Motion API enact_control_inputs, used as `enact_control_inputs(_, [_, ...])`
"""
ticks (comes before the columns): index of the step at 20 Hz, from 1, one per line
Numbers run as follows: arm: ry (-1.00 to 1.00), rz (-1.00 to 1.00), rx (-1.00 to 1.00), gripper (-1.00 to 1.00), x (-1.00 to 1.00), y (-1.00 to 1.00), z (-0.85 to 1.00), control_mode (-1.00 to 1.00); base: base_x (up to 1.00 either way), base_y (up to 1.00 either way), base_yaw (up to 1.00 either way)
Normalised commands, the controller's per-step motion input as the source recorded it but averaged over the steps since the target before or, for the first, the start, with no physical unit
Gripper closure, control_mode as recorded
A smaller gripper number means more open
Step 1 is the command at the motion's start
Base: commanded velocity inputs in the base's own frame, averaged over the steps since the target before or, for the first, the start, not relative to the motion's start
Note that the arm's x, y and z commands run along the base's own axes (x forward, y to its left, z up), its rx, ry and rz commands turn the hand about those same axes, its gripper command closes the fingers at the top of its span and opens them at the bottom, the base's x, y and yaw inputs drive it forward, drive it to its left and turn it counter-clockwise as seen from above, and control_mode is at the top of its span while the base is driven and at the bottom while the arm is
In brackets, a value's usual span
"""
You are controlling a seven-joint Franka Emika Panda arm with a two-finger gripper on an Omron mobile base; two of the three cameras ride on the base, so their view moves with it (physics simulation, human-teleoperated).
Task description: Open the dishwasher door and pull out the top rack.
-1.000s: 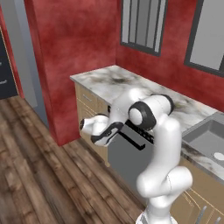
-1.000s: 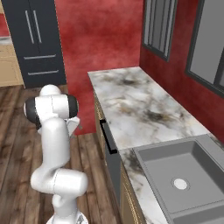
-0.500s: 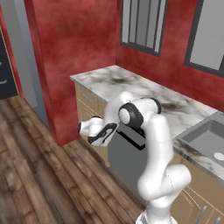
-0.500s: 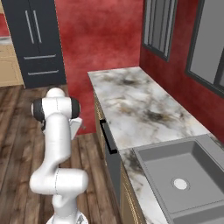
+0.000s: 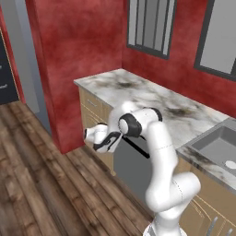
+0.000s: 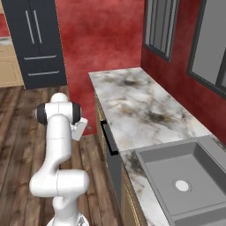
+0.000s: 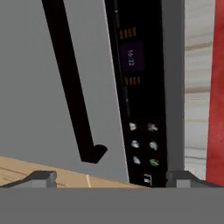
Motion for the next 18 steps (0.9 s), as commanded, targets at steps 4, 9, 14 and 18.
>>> enact_control_inputs(4, [0.0,0.06,0.0,-1.0,0.37,-0.23,-0.32,-1.0,0.0,0.0,0.0])
enact_control_inputs(9, [0.01,0.07,0.0,-1.0,0.28,-0.24,-0.31,-1.0,0.0,0.0,0.0])
enact_control_inputs(14, [0.0,0.07,0.0,-1.0,0.12,-0.23,-0.26,-1.0,0.0,0.0,0.0])
enact_control_inputs(18, [0.0,0.06,0.0,-1.0,0.17,-0.22,-0.26,-1.0,0.0,0.0,0.0])
